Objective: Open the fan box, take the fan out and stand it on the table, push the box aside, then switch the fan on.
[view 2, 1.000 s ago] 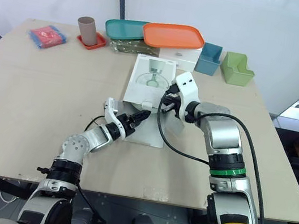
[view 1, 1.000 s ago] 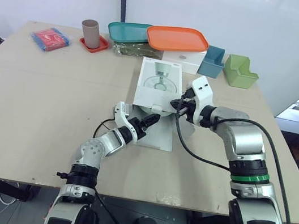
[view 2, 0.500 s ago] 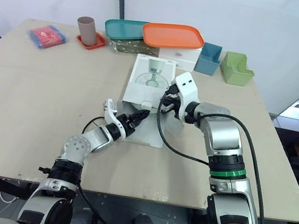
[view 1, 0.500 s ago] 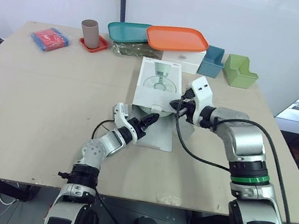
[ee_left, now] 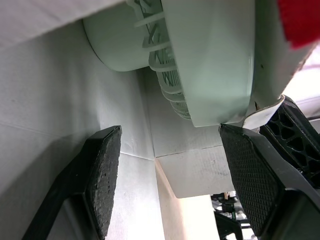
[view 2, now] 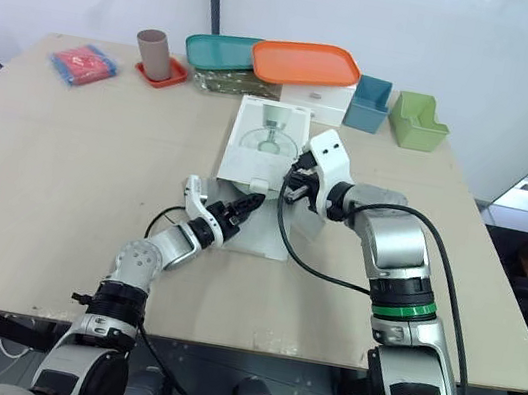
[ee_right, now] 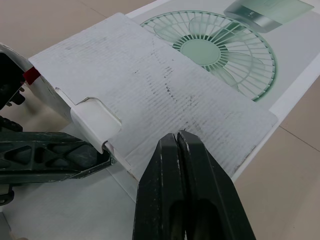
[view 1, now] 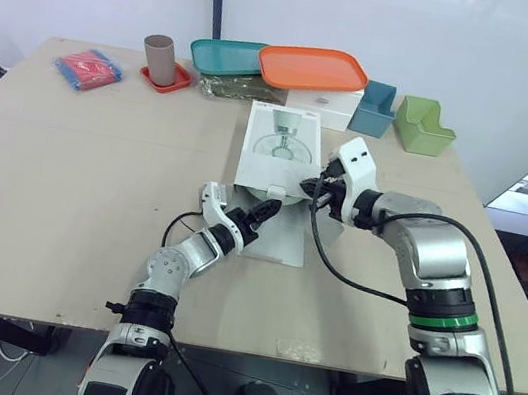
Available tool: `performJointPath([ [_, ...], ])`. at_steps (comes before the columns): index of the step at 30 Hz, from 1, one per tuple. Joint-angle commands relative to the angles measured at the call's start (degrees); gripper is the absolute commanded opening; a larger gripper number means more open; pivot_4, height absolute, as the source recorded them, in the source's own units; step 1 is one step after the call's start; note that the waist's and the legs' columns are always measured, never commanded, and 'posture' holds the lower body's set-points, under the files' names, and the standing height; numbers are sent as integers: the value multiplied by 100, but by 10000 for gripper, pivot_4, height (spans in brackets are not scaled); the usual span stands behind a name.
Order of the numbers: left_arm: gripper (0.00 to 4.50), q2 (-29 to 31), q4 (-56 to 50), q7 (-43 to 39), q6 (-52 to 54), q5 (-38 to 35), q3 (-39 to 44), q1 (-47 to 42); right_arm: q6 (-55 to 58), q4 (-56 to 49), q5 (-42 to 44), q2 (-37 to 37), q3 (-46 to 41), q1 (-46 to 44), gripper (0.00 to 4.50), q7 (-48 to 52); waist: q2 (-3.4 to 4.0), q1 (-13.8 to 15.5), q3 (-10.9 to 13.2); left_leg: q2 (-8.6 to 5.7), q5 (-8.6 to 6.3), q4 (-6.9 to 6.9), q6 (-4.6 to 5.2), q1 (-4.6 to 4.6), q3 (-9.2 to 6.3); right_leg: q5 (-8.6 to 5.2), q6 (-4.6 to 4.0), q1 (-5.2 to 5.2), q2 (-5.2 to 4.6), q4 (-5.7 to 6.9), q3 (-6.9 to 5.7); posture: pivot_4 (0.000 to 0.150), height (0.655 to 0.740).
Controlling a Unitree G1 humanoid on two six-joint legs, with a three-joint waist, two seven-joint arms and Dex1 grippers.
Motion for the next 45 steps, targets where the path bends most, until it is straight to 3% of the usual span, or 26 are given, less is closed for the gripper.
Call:
performJointPath([
  [1, 33275, -421, 79, 5, -29, -55, -13, -495, 3, -202, 39, -62, -15, -36, 0, 9, 0, 0, 0, 0, 0, 0, 0, 0, 0, 0, 0, 0, 0, 0, 0, 1500, 7400],
  [37, 33275, -506, -48, -188, -581, -415, 61, -533, 14, -305, 10, -78, 30, 50, 0, -4, -2, 1, 1, 0, 0, 0, 0, -1, 0, 0, 0, -1, 0, -1, 0, 1500, 7400],
  [38, 28059, -505, -57, -206, -589, -428, 61, -529, 10, -305, 6, -85, 31, 48, 0, -4, -2, 1, 1, 0, 0, 0, 0, -1, 0, 0, 0, -1, 0, -1, 0, 1500, 7400],
  [39, 26155, -503, -68, -225, -594, -437, 56, -524, 8, -304, 3, -88, 31, 47, 0, -4, -2, 0, 1, 0, 0, 0, 0, -1, 0, 0, 0, -1, 0, -1, 0, 1500, 7400],
  [43, 11674, -455, -58, -184, -474, -419, -46, -516, 1, -300, 2, -88, 33, 51, 0, -4, -3, 1, 2, 0, 0, 0, 0, -1, 0, 0, 0, 0, 0, -1, 0, 1500, 7400],
  [45, 9362, -434, -47, -167, -439, -449, -45, -513, -18, -277, -2, -79, 44, 44, 0, -9, -3, 0, 2, 0, 0, 0, 0, 1, 1, 0, 0, 1, 0, -2, 1, 1500, 7400],
])
